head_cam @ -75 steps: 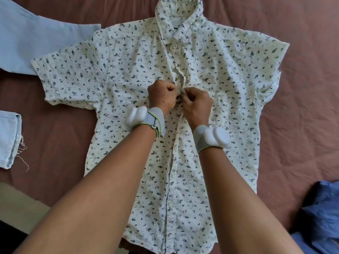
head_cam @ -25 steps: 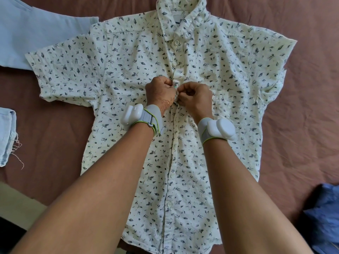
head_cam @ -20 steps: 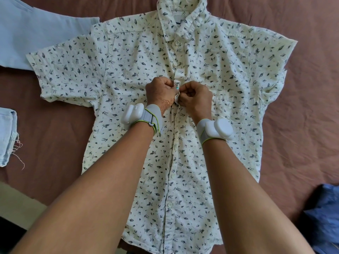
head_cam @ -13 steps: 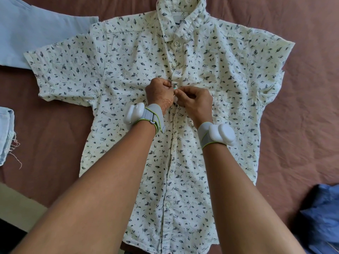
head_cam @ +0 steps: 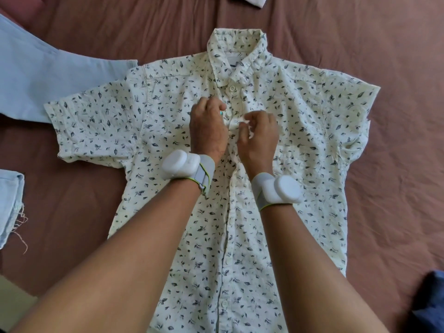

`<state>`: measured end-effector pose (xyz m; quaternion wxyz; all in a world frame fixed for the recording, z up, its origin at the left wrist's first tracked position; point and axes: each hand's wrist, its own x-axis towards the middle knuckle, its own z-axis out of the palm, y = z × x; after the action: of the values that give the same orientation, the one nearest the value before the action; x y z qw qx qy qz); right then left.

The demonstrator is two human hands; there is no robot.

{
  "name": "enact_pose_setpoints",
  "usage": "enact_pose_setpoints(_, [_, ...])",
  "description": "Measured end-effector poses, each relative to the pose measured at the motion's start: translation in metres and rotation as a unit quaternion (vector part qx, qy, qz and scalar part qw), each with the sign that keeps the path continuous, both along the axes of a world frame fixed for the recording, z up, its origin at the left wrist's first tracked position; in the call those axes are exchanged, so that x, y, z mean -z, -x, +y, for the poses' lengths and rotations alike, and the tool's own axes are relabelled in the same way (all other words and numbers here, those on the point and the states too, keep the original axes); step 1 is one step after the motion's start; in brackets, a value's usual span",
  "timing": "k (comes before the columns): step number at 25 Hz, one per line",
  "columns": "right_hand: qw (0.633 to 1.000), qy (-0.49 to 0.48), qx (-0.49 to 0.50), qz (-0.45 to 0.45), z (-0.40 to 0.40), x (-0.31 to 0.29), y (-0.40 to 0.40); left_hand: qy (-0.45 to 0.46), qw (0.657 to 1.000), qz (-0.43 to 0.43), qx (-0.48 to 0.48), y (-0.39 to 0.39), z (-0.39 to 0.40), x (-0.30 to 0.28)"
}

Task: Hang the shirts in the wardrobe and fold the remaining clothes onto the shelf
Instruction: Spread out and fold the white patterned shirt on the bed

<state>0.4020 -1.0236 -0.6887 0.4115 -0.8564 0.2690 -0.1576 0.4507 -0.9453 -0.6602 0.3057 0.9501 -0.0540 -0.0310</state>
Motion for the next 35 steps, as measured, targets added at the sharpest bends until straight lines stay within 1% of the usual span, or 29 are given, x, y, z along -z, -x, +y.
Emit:
enact_pose_setpoints(1, [0.998,0.028,-0.048,0.019,-0.002,-0.002,-0.008,0.014,0.999,0.001,0.030,-0.010,0.000,0.001])
enact_pose_setpoints(3, [0.980,0.092,-0.120,0.130,-0.006,-0.001,-0.025,-0.001,0.996,0.054,0.065,-0.026,-0.005,0.007])
enact_pose_setpoints(4, [0.967,0.122,-0.126,0.187,-0.008,0.000,-0.031,-0.029,0.995,0.077,0.060,-0.031,-0.008,0.010])
enact_pose_setpoints(5, [0.957,0.143,-0.119,0.221,-0.009,0.001,-0.035,-0.059,0.993,0.087,0.049,-0.034,-0.011,0.014])
enact_pose_setpoints(6, [0.954,0.160,-0.109,0.230,-0.011,0.003,-0.037,-0.087,0.992,0.085,0.041,-0.035,-0.013,0.017])
enact_pose_setpoints(8, [0.959,0.164,-0.089,0.213,-0.015,0.004,-0.042,-0.130,0.989,0.067,0.034,-0.034,-0.018,0.023])
enact_pose_setpoints(9, [0.964,0.149,-0.076,0.208,-0.018,0.003,-0.044,-0.141,0.988,0.060,0.026,-0.033,-0.019,0.025])
enact_pose_setpoints(11, [0.978,0.086,-0.054,0.183,-0.022,0.000,-0.045,-0.138,0.988,0.066,0.010,-0.035,-0.021,0.026])
enact_pose_setpoints(12, [0.986,0.043,-0.048,0.156,-0.022,-0.002,-0.044,-0.121,0.989,0.083,0.003,-0.035,-0.022,0.025])
enact_pose_setpoints(13, [0.991,0.005,-0.040,0.129,-0.019,-0.003,-0.044,-0.086,0.990,0.108,-0.011,-0.035,-0.022,0.023])
enact_pose_setpoints(15, [0.994,-0.044,-0.010,0.099,-0.015,-0.005,-0.044,0.023,0.983,0.166,-0.069,-0.038,-0.021,0.023])
enact_pose_setpoints(17, [0.992,-0.083,0.022,0.092,-0.013,-0.007,-0.044,0.119,0.960,0.215,-0.136,-0.042,-0.020,0.021])
enact_pose_setpoints(18, [0.989,-0.108,0.032,0.095,-0.013,-0.008,-0.044,0.153,0.945,0.238,-0.165,-0.043,-0.019,0.020])
enact_pose_setpoints(20, [0.983,-0.150,0.037,0.101,-0.013,-0.009,-0.041,0.192,0.925,0.271,-0.188,-0.044,-0.016,0.018])
enact_pose_setpoints(23, [0.979,-0.177,0.052,0.091,-0.014,-0.008,-0.037,0.224,0.914,0.296,-0.163,-0.041,-0.016,0.010])
enact_pose_setpoints(26, [0.975,-0.191,0.070,0.084,-0.016,-0.007,-0.036,0.232,0.918,0.290,-0.142,-0.038,-0.015,0.004])
enact_pose_setpoints(30, [0.966,-0.223,0.098,0.087,-0.016,-0.004,-0.036,0.209,0.931,0.272,-0.123,-0.035,-0.014,0.002])
enact_pose_setpoints(33, [0.963,-0.226,0.091,0.112,-0.017,-0.005,-0.038,0.194,0.935,0.270,-0.120,-0.037,-0.013,0.000])
enact_pose_setpoints(35, [0.958,-0.255,0.085,0.105,-0.017,-0.007,-0.039,0.172,0.947,0.248,-0.112,-0.040,-0.014,0.000])
